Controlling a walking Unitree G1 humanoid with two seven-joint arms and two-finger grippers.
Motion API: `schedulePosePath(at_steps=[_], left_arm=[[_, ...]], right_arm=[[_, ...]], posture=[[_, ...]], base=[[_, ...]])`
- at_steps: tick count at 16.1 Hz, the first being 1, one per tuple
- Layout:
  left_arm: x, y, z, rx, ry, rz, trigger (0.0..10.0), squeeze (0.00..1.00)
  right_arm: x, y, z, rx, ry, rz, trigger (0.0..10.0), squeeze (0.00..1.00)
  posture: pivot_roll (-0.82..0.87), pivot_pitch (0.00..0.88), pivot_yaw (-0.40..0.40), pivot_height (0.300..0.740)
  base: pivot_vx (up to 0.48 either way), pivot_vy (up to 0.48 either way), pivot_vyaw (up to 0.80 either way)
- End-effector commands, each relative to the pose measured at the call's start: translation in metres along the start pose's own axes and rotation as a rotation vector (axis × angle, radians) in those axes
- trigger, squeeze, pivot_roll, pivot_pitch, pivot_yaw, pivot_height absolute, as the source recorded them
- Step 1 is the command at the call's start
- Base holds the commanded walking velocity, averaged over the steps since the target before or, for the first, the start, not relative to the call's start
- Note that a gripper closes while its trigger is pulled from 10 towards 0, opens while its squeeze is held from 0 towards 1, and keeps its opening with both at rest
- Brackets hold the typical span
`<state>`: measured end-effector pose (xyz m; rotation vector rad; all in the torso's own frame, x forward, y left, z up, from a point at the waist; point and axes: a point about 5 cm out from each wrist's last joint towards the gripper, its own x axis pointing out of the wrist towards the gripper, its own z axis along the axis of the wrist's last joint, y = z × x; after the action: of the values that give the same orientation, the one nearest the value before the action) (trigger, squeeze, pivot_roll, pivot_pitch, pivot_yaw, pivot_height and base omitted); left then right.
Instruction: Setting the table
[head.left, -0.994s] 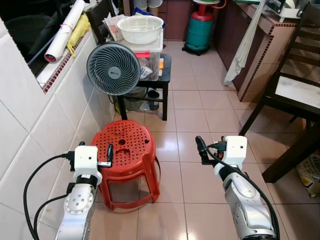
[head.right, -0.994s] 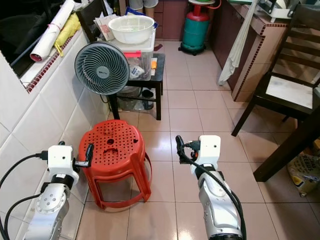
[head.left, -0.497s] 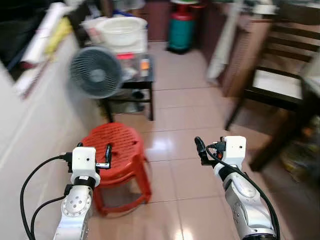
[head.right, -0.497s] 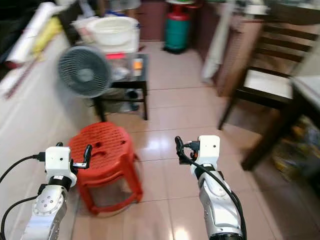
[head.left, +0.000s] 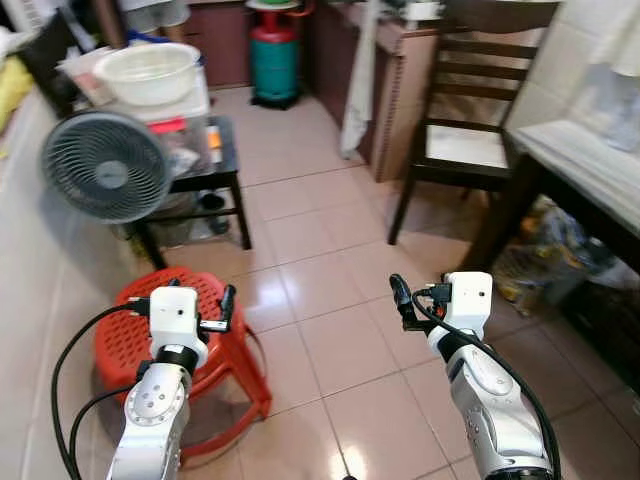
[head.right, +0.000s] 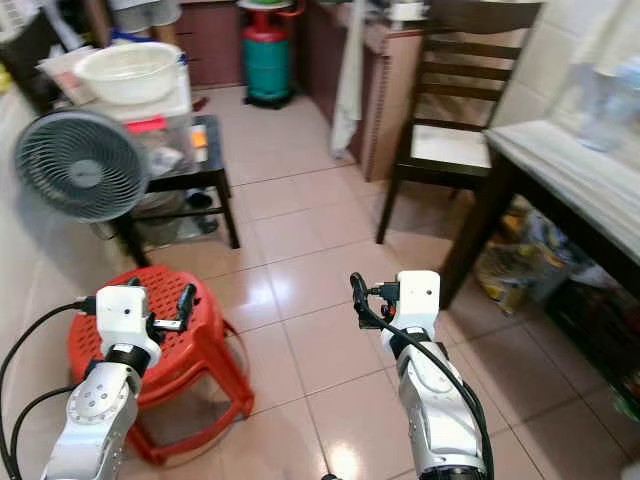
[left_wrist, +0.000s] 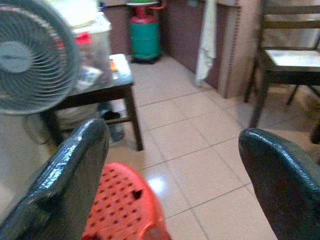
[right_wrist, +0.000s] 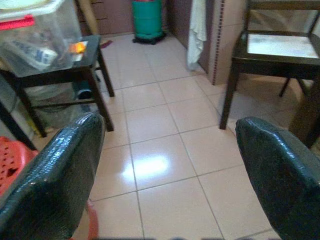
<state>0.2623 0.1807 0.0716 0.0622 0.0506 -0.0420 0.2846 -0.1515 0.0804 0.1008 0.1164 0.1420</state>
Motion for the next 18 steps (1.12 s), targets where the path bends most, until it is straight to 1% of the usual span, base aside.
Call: schedulePosePath(at_steps=[1, 3, 12, 18], left_arm=[[0.001, -0.002, 0.003, -0.006, -0.006, -0.020, 10.0, 0.00], [0.001, -0.004, 0.003, -0.009, -0.006, -0.029, 10.0, 0.00], [0.001, -0.009, 0.000, -0.010, -0.003, -0.056, 10.0, 0.00], [-0.002, -0.014, -0.002, -0.015, 0.008, -0.080, 10.0, 0.00]], right_arm=[[-0.002, -0.003, 0.003, -0.002, -0.008, -0.017, 10.0, 0.00], [-0.002, -0.004, 0.003, -0.003, -0.007, -0.020, 10.0, 0.00], [0.001, -0.003, 0.005, -0.008, -0.013, -0.016, 10.0, 0.00], [-0.002, -0.003, 0.004, -0.006, -0.010, -0.022, 10.0, 0.00]], posture=[[-0.12, 0.068, 0.023, 0.740], [-0.12, 0.069, 0.024, 0.740], [-0.12, 0.066, 0.018, 0.740], [-0.13, 0.079, 0.020, 0.740]], base=[[0.000, 0.000, -0.79], [0.000, 0.000, -0.79], [0.258, 0.000, -0.79], [0.264, 0.000, -0.79]])
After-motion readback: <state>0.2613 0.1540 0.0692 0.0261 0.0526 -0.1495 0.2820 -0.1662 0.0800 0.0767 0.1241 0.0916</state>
